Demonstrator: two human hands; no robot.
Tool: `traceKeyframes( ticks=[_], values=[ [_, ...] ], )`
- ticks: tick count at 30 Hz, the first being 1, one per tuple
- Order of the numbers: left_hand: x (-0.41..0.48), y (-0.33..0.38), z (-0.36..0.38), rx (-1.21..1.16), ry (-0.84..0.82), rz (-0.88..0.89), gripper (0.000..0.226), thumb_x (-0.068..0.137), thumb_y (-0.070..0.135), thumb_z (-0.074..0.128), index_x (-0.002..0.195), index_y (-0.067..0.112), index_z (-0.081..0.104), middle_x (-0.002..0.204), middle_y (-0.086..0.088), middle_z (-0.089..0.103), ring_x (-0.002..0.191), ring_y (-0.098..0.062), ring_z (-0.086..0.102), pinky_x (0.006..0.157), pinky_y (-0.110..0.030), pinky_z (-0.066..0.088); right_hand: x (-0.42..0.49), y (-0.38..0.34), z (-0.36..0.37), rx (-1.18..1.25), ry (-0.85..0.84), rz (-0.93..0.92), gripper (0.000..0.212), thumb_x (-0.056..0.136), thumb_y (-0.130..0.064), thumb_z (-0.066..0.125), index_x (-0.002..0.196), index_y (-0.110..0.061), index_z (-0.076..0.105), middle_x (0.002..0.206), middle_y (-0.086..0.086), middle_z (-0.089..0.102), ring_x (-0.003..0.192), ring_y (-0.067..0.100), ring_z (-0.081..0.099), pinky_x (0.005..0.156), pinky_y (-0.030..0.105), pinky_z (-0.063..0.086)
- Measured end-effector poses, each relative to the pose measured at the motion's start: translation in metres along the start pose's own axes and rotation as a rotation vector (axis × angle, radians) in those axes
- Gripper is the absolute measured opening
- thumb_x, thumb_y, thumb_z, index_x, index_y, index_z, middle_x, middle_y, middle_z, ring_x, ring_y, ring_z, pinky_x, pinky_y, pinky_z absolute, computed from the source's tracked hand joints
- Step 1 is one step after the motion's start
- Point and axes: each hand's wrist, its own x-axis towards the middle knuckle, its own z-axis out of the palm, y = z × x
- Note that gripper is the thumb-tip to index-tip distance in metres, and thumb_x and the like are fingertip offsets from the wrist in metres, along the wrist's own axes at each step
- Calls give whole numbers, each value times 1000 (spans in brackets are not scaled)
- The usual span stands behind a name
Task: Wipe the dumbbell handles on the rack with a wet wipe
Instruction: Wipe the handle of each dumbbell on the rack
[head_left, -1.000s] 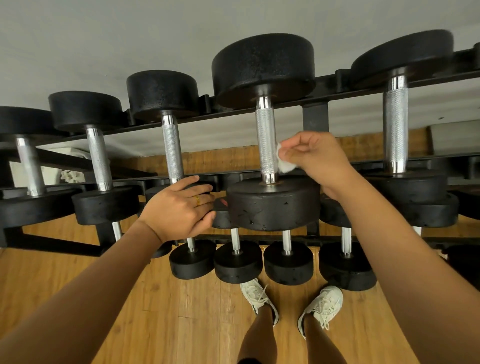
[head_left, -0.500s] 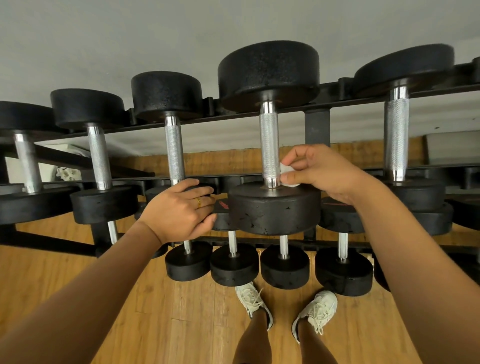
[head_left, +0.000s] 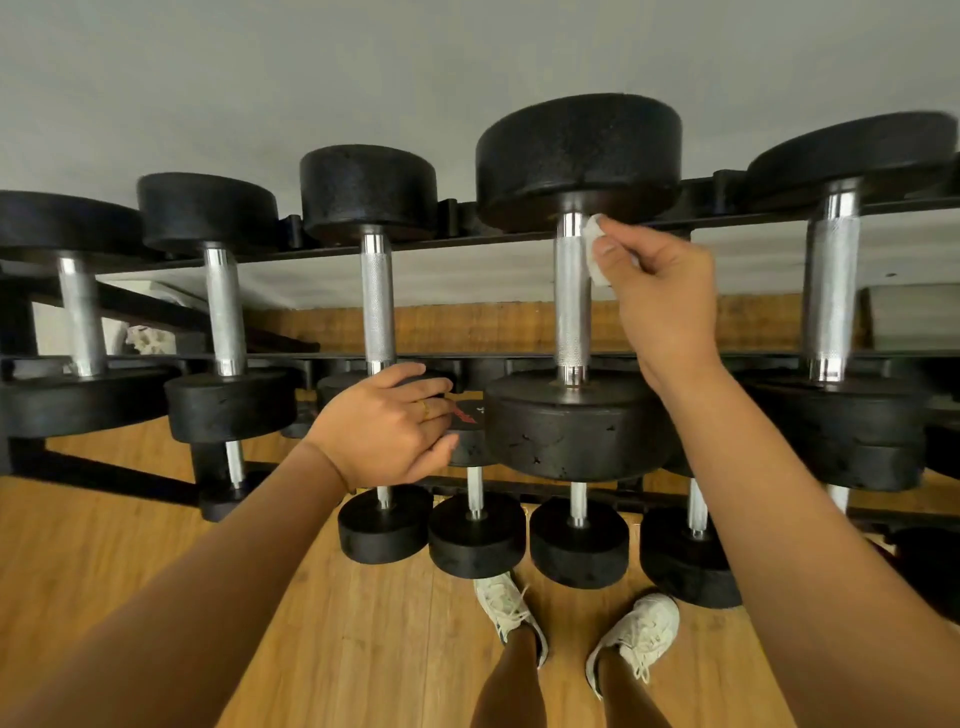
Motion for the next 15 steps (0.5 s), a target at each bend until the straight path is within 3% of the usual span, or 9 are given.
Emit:
traceKeyframes(
  ticks=[15],
  values=[
    [1, 0, -2, 6, -17, 19, 55, 107, 45, 40, 94, 12, 83, 101, -5, 79, 112, -23, 71, 109, -41, 43, -5, -9, -2, -246, 8, -68, 11, 93, -18, 70, 100, -15, 77, 96, -9, 75, 94, 1, 67, 96, 30, 54]
  ],
)
